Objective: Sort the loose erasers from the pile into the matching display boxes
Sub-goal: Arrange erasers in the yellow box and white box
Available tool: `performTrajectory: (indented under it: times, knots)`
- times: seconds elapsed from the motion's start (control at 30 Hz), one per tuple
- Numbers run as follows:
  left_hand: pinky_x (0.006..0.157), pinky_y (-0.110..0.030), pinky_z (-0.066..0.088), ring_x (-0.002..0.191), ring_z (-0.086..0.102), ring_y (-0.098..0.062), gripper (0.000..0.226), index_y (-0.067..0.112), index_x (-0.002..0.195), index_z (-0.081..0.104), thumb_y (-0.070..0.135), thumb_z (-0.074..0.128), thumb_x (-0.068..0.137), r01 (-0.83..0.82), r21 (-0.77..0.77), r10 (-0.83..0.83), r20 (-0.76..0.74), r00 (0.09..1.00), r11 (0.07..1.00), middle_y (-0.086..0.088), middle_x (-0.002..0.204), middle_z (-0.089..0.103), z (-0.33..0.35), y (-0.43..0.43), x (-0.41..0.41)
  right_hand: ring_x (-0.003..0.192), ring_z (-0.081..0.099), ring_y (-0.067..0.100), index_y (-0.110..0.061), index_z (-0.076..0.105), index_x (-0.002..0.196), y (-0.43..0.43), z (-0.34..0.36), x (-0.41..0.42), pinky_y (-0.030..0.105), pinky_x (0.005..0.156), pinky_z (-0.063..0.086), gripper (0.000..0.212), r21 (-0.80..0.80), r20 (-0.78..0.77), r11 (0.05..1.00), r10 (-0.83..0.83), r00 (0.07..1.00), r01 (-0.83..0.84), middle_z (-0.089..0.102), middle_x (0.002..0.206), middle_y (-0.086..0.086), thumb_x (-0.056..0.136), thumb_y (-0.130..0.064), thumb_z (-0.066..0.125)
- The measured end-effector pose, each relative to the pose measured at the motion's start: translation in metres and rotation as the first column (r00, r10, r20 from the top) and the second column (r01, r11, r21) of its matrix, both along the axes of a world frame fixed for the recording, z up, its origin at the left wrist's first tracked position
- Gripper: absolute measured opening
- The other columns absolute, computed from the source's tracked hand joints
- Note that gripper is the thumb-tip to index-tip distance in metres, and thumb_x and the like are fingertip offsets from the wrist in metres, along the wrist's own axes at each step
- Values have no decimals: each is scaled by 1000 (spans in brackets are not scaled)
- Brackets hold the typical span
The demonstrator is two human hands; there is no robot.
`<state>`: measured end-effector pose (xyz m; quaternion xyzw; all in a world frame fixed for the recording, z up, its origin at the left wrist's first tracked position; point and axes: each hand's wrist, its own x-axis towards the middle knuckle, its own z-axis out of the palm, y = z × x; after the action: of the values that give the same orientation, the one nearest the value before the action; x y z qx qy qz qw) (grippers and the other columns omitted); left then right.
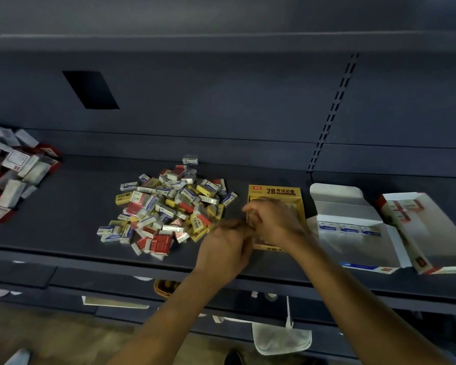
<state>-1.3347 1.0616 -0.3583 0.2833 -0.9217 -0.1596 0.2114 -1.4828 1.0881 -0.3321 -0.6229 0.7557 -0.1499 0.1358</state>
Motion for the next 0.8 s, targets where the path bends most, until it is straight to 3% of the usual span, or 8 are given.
performTrajectory:
  times: [0.1,0.23,0.33,0.43,0.6,0.8]
  knots:
    - [58,-31,54,76,63,-22,17,20,95,70,19,61,81,-114,-67,117,43,992,991,-2,91,67,4,-15,15,113,53,12,-30,57,121,-2,4,13,22,75,34,28,-8,-10,1000,23,1000,-23,59,123,-8,95,-25,47]
    - [69,-38,54,85,60,-28,18,13,93,70,10,66,77,-192,-195,218,123,968,962,-6,92,66,8,-36,32,112,53,13,-28,59,121,-5,7,28,24,82,39,28,-15,3,999,52,999,-52,58,122,-6,94,-25,49]
    - [76,-38,53,99,53,-30,27,10,100,69,12,73,73,-260,-258,311,182,933,931,-8,102,64,11,-49,42,106,57,12,-27,62,117,-8,9,36,21,77,38,26,-30,-3,997,75,997,-75,62,118,-6,93,-29,52]
    - [81,-41,50,107,49,-32,41,7,111,64,27,73,76,-287,-248,348,252,903,925,-10,113,61,10,-58,48,96,61,8,-23,64,112,-10,7,47,15,66,36,25,-14,34,996,90,995,-89,66,110,-7,91,-35,56]
    - [79,-42,52,107,51,-33,52,9,118,61,28,78,72,-280,-209,331,278,902,937,-8,116,60,5,-65,51,93,64,18,-16,60,105,-20,-15,63,29,75,51,33,6,160,1000,10,987,-11,68,103,3,84,-42,63]
    - [76,-40,51,97,58,-34,35,13,106,65,24,76,74,-282,-135,301,144,943,950,-8,101,67,6,-70,55,101,60,21,-14,51,114,-28,-28,71,29,76,46,45,2,126,999,-49,991,50,63,110,5,82,-42,65]
